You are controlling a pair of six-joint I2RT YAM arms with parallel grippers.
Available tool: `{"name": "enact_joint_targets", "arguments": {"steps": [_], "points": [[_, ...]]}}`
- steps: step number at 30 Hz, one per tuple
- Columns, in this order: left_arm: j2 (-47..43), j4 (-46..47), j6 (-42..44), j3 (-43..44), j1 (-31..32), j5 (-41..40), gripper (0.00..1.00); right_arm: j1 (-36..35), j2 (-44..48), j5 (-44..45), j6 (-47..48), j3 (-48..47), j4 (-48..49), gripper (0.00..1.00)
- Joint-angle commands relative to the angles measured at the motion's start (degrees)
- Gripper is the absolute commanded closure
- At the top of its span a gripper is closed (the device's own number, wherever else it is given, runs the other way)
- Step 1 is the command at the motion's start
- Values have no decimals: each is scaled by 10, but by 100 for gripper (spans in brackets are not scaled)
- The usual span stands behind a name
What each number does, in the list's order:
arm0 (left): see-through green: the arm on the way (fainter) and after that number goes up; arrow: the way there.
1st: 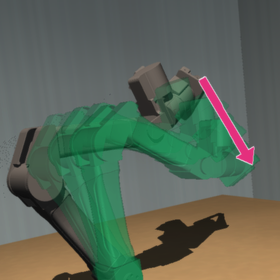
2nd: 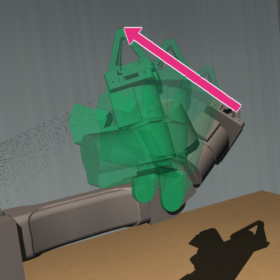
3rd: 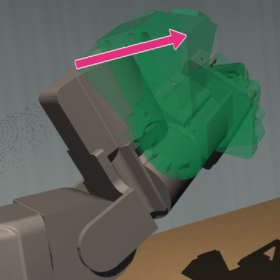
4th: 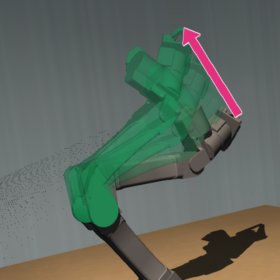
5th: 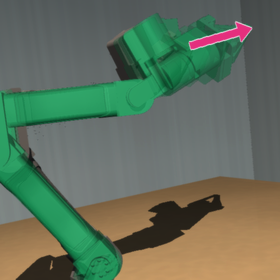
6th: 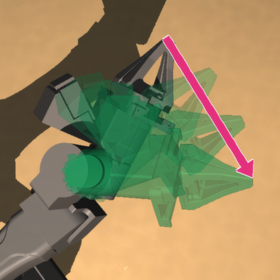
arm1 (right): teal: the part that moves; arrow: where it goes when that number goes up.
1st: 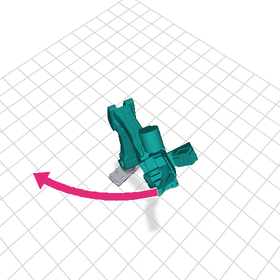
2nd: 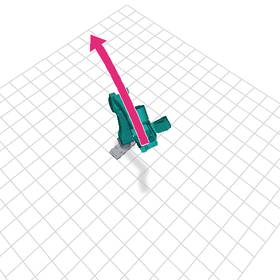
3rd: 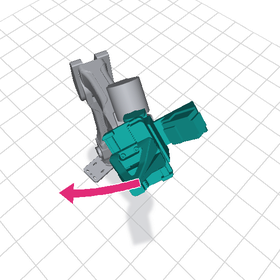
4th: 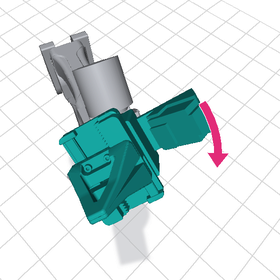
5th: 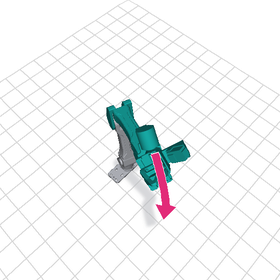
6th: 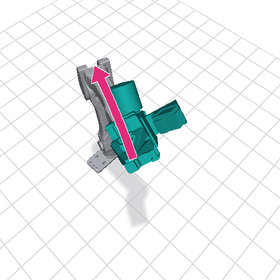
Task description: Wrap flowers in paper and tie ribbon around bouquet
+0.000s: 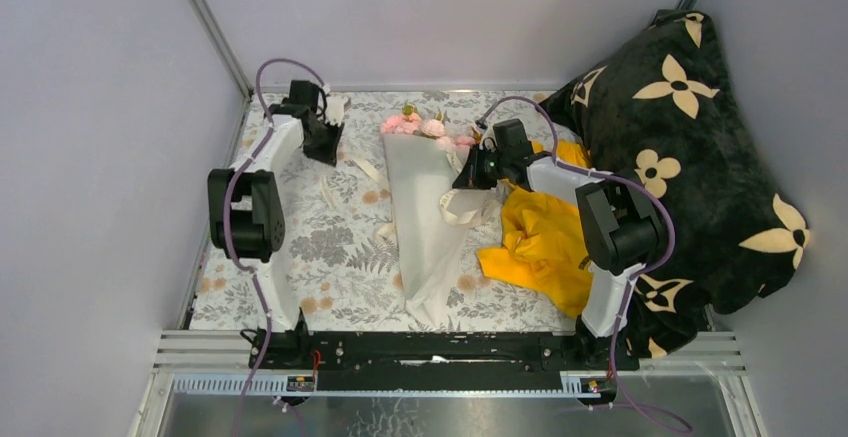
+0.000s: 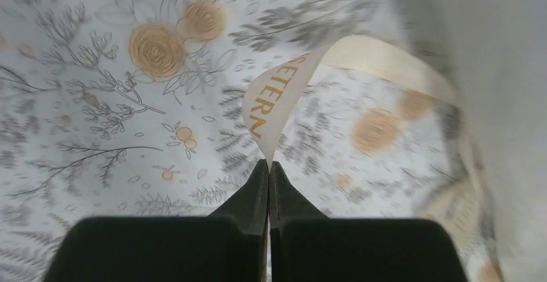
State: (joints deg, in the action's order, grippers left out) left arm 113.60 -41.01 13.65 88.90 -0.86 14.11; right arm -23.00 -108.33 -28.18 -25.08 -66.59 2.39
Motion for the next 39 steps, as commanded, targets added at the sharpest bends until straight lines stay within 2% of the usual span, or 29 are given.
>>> {"name": "enact_joint_targets", "arguments": {"steps": [1,5,8,11,13,15,18,22,26,29,32,39], "points": [[-112,-99,93,58,80,26,100,-3,41,-18,17,-18,8,100],[-169,-241,194,149,221,41,100,-3,52,-27,22,-20,6,100],[-168,-353,257,276,353,63,100,-3,57,-47,33,-25,6,100],[-108,-412,254,429,443,122,100,-3,54,-87,38,-29,19,100],[-80,-397,238,478,464,171,100,-3,45,-115,37,-35,27,100],[-60,-347,202,484,463,197,100,-3,38,-131,29,-34,39,100],[-36,-261,145,455,426,202,100,-3,34,-133,25,-31,45,96],[-21,-122,74,368,343,244,100,-3,37,-120,28,-27,38,80],[-16,-34,42,290,314,244,100,-3,39,-103,27,-31,29,62],[-25,40,-13,223,282,244,100,-3,49,-65,27,-34,15,56],[-21,78,-40,185,256,223,100,-3,65,2,25,-33,-10,54],[-18,115,-22,129,251,202,100,-3,106,125,26,-28,-52,49]]}}
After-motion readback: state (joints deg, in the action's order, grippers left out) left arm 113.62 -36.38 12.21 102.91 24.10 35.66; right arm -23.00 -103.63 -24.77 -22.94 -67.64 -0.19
